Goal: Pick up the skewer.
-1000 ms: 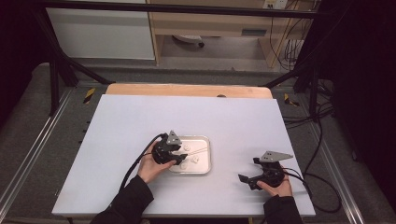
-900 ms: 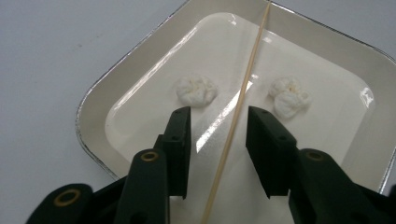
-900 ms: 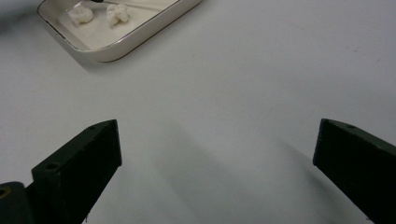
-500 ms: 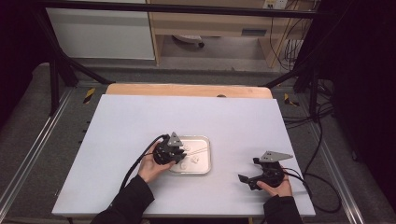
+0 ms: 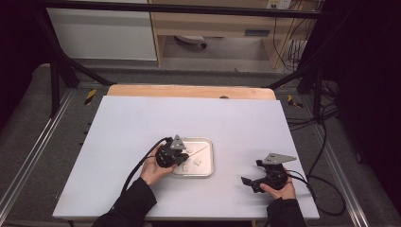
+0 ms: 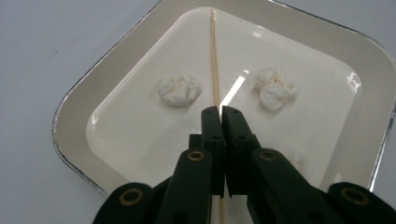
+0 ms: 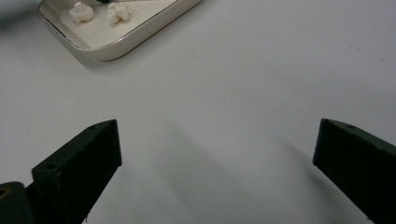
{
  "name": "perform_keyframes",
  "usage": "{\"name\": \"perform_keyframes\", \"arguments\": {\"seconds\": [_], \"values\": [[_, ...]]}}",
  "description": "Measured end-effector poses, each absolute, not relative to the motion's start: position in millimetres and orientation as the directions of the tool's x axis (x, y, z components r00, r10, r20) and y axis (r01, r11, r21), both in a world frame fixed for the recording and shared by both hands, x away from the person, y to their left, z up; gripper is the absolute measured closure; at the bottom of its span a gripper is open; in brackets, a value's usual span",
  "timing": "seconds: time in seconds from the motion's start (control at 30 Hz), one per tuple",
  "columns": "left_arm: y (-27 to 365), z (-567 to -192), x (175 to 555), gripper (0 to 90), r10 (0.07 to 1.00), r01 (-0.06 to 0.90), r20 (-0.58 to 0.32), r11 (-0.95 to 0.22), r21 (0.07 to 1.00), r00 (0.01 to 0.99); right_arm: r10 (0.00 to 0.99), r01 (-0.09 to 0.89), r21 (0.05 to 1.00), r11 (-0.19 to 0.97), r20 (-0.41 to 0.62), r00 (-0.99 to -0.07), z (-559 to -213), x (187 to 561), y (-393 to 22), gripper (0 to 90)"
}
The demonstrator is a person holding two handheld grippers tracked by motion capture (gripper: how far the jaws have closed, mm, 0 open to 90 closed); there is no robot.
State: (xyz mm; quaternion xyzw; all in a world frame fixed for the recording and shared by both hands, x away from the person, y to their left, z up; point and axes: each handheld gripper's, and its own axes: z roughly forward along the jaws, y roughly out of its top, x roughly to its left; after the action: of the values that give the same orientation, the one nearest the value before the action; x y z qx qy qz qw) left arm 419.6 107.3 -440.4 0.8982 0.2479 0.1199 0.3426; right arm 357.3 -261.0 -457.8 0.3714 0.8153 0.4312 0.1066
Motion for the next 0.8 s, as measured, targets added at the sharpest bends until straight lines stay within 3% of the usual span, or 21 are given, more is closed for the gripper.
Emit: {"name": "perform_keyframes", "arguments": {"seconds": [0.47,0.8], "values": [[118,-424,407,88.5,0.532,0.353,0.042,-0.618,0.703,0.846,0.692,0.497,0.787,0.366,0.128,-0.711,-455,357,-258,1.1],[118,-417,397,88.5,0.497,0.338,0.038,-0.641,0.689,0.867,0.652,0.408,0.765,0.498,-0.019,-0.758,-443,353,-236,0.7]]}}
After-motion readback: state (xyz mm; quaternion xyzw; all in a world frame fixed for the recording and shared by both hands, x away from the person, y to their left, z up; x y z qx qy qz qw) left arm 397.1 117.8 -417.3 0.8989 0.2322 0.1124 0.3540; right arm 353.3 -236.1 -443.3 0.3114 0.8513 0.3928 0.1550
